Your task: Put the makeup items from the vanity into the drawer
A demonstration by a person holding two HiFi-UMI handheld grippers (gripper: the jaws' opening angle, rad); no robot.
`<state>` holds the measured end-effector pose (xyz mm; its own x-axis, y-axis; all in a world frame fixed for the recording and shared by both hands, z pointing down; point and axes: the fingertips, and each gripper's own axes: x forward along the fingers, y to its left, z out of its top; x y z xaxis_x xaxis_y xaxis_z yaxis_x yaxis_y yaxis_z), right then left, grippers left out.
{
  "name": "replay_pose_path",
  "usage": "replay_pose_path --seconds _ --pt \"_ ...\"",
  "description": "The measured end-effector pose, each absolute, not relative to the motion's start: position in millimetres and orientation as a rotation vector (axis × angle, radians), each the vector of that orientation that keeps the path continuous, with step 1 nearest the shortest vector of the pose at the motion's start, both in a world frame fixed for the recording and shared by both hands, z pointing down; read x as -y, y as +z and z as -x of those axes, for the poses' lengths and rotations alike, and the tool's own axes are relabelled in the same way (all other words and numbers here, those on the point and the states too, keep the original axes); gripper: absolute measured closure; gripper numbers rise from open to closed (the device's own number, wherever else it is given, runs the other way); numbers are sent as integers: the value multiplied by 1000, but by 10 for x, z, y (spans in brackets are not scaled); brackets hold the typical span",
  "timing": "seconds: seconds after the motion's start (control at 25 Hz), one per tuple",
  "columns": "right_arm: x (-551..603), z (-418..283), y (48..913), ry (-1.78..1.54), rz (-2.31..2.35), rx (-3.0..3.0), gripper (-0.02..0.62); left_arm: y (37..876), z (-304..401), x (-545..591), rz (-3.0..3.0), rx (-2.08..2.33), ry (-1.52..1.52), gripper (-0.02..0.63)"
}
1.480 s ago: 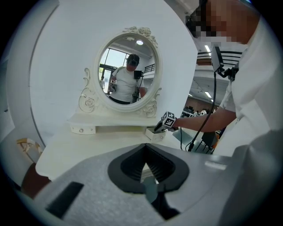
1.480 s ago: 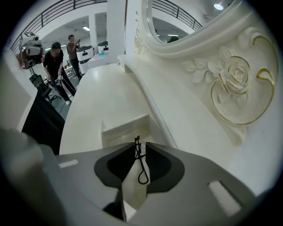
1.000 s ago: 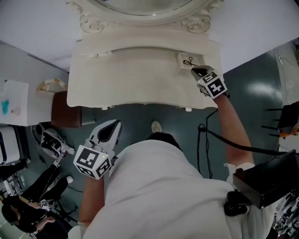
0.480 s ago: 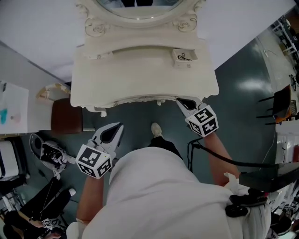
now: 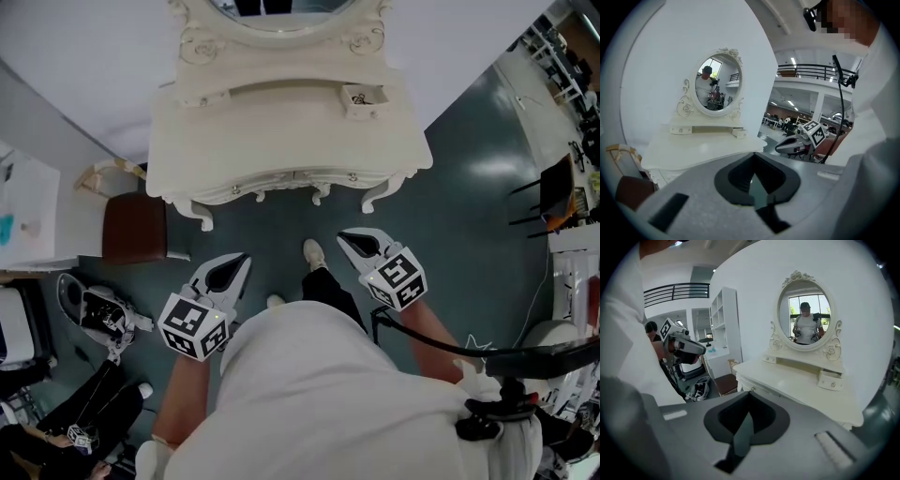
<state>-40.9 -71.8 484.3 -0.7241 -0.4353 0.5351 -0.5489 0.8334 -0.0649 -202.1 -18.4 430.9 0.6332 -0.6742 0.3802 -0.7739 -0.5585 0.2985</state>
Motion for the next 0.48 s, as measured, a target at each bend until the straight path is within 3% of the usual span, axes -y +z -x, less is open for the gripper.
replay_pose_path --seconds 0.48 --pt "106 663 4767 250 -696 2522 594 4296 1978 -300 -2473 1102 305 606"
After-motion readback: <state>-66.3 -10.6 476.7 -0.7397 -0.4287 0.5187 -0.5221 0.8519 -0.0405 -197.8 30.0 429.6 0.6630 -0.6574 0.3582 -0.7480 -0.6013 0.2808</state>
